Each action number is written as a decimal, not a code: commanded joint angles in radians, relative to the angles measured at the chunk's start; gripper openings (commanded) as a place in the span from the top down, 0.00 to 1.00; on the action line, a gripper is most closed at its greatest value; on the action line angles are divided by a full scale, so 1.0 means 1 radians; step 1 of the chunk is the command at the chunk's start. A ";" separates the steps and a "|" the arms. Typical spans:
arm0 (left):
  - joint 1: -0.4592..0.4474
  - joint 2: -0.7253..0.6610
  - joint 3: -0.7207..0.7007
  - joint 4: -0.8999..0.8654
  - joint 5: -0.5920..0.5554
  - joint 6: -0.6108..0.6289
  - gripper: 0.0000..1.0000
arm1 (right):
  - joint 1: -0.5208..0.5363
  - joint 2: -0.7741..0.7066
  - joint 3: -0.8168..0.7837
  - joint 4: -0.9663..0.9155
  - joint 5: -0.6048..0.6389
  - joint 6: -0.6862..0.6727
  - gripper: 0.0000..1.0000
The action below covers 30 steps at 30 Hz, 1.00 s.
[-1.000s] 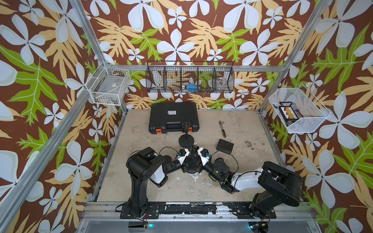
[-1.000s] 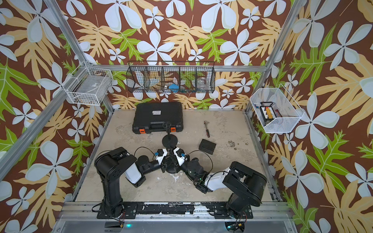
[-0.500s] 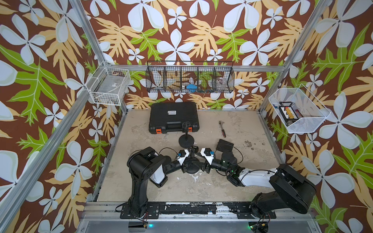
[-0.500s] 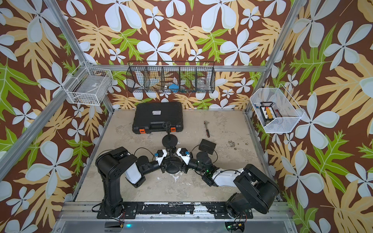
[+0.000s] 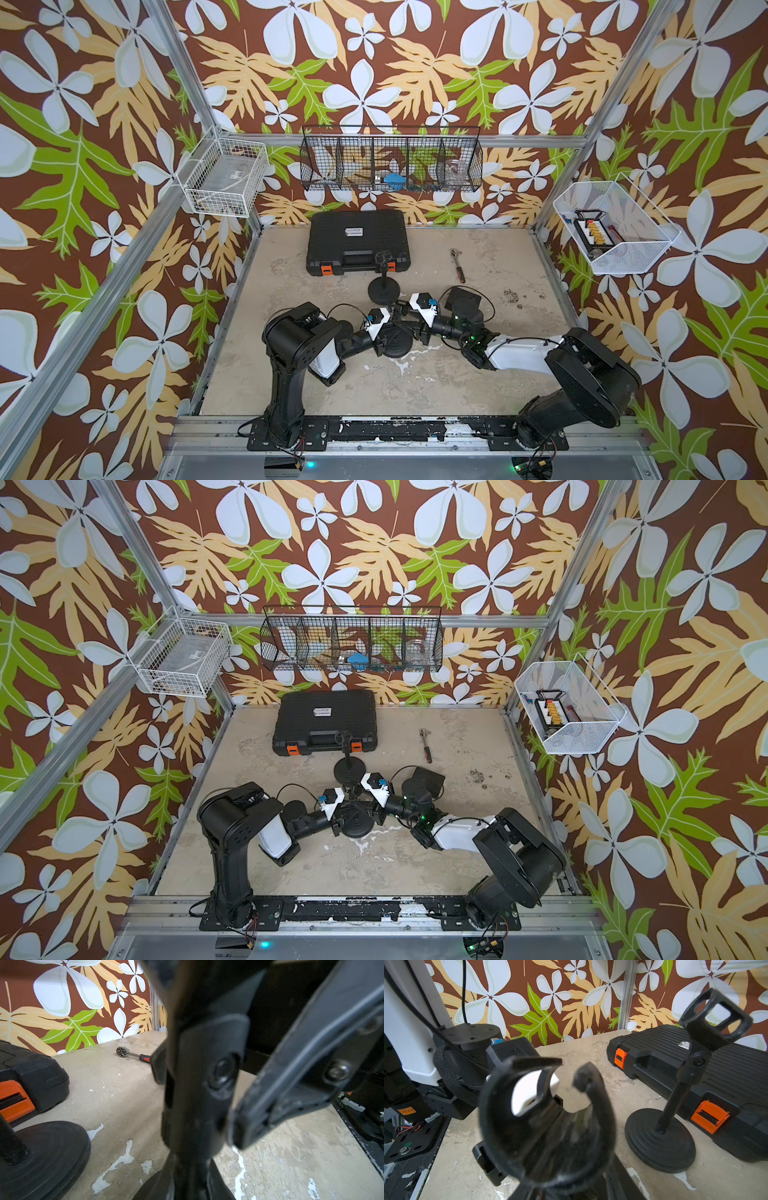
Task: Assemble a microphone stand
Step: Pick up the microphone stand at the center of the board.
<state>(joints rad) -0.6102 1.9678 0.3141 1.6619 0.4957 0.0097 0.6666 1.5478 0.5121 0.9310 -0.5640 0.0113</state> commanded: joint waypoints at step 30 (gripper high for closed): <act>0.003 -0.575 -0.037 -0.364 -0.167 -0.430 0.50 | 0.002 -0.111 0.131 -0.065 0.103 0.115 1.00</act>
<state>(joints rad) -0.6106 1.4567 0.2348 1.5181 0.3656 -0.3286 0.6682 1.4609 0.6174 0.8612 -0.5037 0.1009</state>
